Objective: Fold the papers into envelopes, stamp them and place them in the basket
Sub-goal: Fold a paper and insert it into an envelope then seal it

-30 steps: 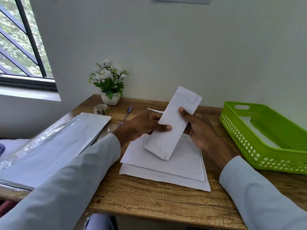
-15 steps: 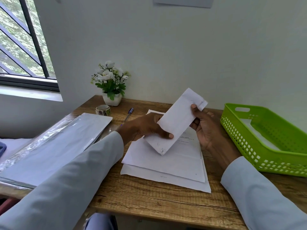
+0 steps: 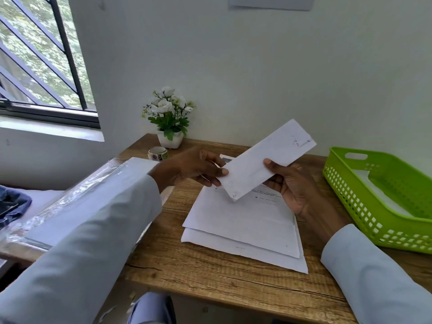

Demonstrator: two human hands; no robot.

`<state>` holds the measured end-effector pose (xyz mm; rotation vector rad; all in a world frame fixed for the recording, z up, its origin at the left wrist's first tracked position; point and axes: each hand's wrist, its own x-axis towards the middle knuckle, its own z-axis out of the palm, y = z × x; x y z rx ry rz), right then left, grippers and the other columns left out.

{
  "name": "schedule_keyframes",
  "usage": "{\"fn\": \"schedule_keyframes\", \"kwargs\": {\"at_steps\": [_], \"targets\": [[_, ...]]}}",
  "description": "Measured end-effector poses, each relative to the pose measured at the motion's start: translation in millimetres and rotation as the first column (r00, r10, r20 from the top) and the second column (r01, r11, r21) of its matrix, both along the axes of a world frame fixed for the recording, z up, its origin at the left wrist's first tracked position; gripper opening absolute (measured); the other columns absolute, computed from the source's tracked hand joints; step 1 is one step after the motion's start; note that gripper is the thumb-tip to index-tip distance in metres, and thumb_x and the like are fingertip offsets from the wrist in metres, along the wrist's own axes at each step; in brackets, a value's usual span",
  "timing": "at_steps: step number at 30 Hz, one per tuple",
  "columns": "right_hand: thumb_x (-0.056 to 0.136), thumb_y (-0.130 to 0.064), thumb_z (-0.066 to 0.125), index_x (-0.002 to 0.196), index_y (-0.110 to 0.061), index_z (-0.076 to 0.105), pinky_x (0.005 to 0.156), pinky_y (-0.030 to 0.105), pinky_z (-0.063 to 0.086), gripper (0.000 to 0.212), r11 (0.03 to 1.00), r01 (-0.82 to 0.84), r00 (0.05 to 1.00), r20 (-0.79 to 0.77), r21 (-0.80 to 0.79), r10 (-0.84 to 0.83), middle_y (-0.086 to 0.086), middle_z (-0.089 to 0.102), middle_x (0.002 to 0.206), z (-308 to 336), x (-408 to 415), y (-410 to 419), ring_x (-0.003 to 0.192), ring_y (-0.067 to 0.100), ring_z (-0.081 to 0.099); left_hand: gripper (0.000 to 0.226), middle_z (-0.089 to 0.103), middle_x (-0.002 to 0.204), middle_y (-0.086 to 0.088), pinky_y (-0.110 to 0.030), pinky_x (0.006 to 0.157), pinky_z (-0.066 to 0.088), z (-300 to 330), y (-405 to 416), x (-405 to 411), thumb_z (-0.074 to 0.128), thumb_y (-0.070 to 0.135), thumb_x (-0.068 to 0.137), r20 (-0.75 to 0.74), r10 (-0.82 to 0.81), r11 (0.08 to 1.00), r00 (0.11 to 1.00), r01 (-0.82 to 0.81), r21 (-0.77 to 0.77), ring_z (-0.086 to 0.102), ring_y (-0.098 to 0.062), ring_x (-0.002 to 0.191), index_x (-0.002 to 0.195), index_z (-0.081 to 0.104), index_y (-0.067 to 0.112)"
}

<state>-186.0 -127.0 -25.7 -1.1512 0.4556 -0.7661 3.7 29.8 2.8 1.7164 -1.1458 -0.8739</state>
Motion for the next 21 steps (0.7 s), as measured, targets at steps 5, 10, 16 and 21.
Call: {"fn": "schedule_keyframes", "kwargs": {"at_steps": [5,10,16,21], "targets": [[0.081,-0.004,0.072,0.111,-0.011,0.063,0.064,0.032,0.061,0.032,0.999,0.039,0.999,-0.03,0.01,-0.038,0.01,0.073,0.11,-8.6,-2.3,-2.3,0.096,0.023,0.072,0.012,0.072,0.081,-0.009,-0.04,0.07,0.06,-5.5,48.5,56.0,0.081,0.017,0.076,0.425,0.416,0.909,0.804,-0.371,-0.19,0.07,-0.027,0.077,0.079,0.073,0.008],[0.085,-0.001,0.069,0.101,-0.014,0.064,0.066,0.031,0.063,0.021,1.0,0.031,0.999,-0.042,0.002,-0.031,0.005,0.074,0.101,-6.5,4.5,7.4,0.092,0.02,0.071,0.058,0.069,0.112,-0.003,-0.036,0.08,0.051,-24.2,91.9,81.8,0.078,0.062,0.064,0.701,0.484,0.792,0.524,-0.604,-0.096,0.063,-0.024,0.099,0.102,0.068,0.019],[0.085,-0.002,0.07,0.105,-0.013,0.065,0.066,0.03,0.062,0.024,1.0,0.003,0.999,-0.052,-0.018,-0.004,0.006,0.074,0.103,-4.2,12.5,17.1,0.093,0.019,0.072,0.119,0.035,0.153,-0.014,-0.047,0.108,0.035,-33.6,109.7,70.9,0.052,0.094,0.053,0.714,0.348,0.703,0.608,-0.673,0.23,0.033,-0.033,0.14,0.145,0.033,0.02],[0.084,-0.002,0.07,0.104,-0.016,0.064,0.069,0.031,0.062,0.025,1.0,0.019,0.999,-0.046,-0.02,-0.02,0.005,0.073,0.104,-6.3,12.3,18.6,0.096,0.019,0.071,0.125,0.033,0.154,-0.015,-0.048,0.111,0.032,-30.7,107.8,69.6,0.06,0.091,0.051,0.683,0.346,0.703,0.643,-0.66,0.265,0.029,-0.036,0.141,0.147,0.026,0.018]]}}
